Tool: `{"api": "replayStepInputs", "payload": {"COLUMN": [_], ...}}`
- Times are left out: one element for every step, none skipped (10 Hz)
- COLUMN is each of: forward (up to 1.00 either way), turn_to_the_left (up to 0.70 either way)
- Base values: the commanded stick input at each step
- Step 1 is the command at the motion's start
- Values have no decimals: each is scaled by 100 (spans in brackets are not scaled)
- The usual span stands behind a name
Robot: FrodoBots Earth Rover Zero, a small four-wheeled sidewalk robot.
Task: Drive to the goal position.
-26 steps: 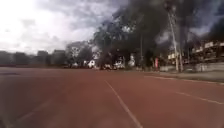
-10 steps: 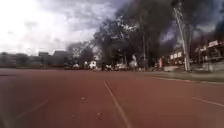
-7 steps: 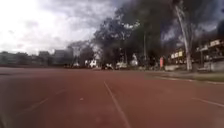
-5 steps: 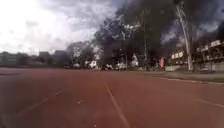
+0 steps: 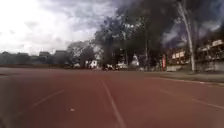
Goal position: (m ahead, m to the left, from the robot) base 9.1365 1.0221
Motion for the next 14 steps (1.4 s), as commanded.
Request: {"api": "replayStepInputs", "payload": {"forward": [70,70,70,70,70,70,70,70,70,70,70,70,70,70], "turn_to_the_left": [0,0,0,0,0,0,0,0,0,0,0,0,0,0]}}
